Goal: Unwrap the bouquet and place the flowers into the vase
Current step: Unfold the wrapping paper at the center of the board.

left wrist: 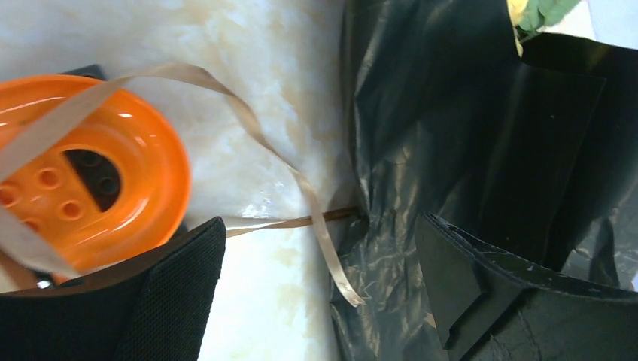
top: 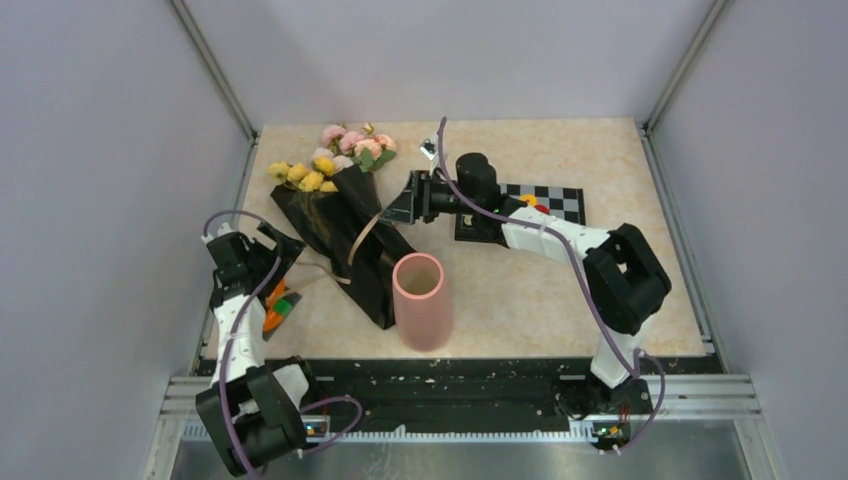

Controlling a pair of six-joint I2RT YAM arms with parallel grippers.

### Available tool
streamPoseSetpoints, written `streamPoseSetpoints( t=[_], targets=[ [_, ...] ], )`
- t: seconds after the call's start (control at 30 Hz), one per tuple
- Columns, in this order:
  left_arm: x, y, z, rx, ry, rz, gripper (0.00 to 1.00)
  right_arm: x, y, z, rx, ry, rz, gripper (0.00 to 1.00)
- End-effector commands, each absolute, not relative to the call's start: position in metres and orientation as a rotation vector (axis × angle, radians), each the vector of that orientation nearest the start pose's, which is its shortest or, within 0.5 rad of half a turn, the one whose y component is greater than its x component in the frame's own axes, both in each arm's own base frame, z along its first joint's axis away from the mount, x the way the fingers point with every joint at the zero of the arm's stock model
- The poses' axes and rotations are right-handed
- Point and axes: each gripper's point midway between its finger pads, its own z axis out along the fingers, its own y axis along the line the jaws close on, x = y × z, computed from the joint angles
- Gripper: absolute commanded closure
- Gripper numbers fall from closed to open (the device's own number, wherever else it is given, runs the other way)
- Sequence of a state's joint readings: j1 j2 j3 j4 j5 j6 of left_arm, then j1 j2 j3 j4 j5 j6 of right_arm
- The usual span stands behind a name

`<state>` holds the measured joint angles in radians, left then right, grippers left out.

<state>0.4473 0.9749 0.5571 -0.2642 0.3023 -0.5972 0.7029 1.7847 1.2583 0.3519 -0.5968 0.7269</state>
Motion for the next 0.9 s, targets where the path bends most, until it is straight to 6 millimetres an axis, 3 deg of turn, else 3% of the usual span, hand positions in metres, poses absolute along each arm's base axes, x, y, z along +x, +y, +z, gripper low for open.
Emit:
streamPoseSetpoints(
  t=[0.0, 0.2, 0.53, 0.67, 0.87],
  targets=[
    [0.307, 0.039, 0.127, -0.898, 1.985, -0.565, 0.01, 0.310, 0.447, 0.249, -0.515, 1.892, 1.575, 0.36],
    [0.321, 0.027, 0.118, -0.846, 2.013, -0.663, 0.01, 0.310, 0.468, 0.230, -0.532, 1.946, 1.584, 0.39],
    [0.339, 0.009, 0.096, -0.841, 2.018, -0.842, 0.05, 0.325, 0.481, 0.197, -0.462, 2.016, 1.561, 0.44],
    [0.347, 0.006, 0.088, -0.832, 2.038, -0.863, 0.16, 0.331, 0.487, 0.186, -0.439, 2.039, 1.536, 0.44],
    [0.355, 0.004, 0.077, -0.829, 2.058, -0.905, 0.43, 0.342, 0.497, 0.175, -0.405, 2.050, 1.542, 0.44]
  ],
)
